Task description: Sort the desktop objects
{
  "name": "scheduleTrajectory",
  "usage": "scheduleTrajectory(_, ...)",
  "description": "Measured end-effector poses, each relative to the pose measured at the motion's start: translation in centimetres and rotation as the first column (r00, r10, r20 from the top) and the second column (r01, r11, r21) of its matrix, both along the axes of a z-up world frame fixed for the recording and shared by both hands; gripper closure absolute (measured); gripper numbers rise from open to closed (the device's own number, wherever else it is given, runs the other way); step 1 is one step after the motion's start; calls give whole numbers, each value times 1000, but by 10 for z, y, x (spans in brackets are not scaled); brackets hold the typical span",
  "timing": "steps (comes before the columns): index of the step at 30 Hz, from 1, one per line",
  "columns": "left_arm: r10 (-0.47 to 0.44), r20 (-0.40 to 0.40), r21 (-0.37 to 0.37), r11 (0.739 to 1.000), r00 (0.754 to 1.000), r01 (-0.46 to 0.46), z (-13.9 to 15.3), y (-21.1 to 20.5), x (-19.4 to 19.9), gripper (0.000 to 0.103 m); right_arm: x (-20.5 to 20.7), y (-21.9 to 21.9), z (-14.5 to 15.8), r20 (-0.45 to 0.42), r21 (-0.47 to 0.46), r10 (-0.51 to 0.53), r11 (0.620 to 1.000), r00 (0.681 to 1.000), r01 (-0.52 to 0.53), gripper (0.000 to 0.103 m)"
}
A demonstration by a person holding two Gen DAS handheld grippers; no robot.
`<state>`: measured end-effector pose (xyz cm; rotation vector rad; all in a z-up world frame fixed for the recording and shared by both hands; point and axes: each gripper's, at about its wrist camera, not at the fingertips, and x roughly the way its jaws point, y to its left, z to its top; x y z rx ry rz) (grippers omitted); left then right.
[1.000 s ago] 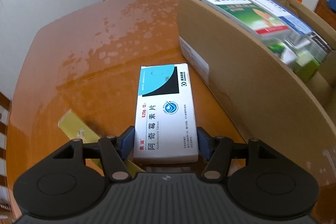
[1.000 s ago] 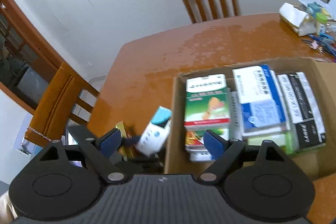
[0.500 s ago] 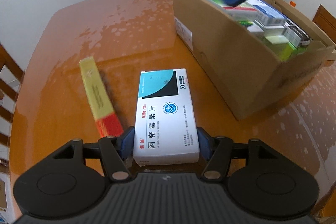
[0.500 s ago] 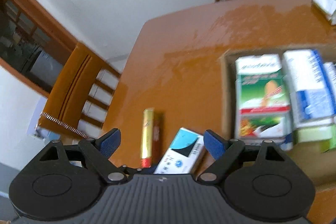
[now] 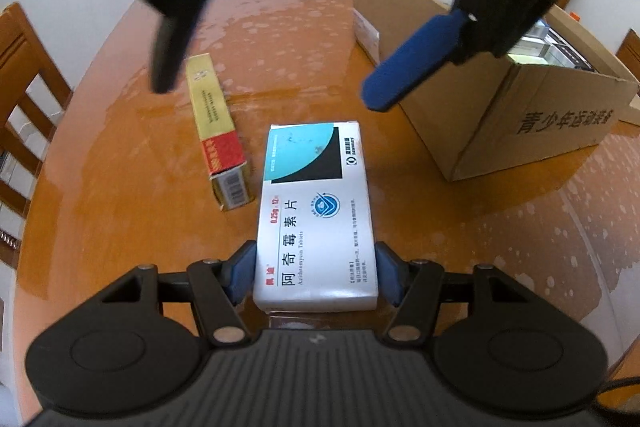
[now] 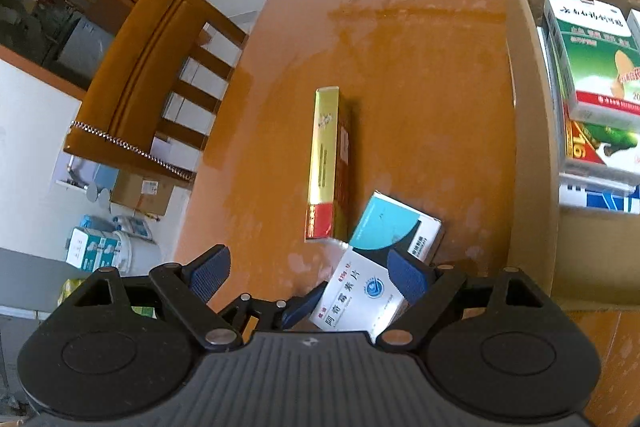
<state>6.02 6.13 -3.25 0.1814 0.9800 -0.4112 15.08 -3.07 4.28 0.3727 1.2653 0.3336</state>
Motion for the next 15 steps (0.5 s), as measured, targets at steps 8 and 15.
scheduleTrajectory(8, 76, 3, 9, 997, 997, -76, -1, -3, -14, 41, -4, 2, -12, -32, -41, 53, 998, 998, -54, 13)
scheduleTrajectory(15, 158, -23, 5, 987, 987, -158, -8, -3, -23, 26, -6, 5, -20, -40, -64, 117, 991, 992, -119, 13)
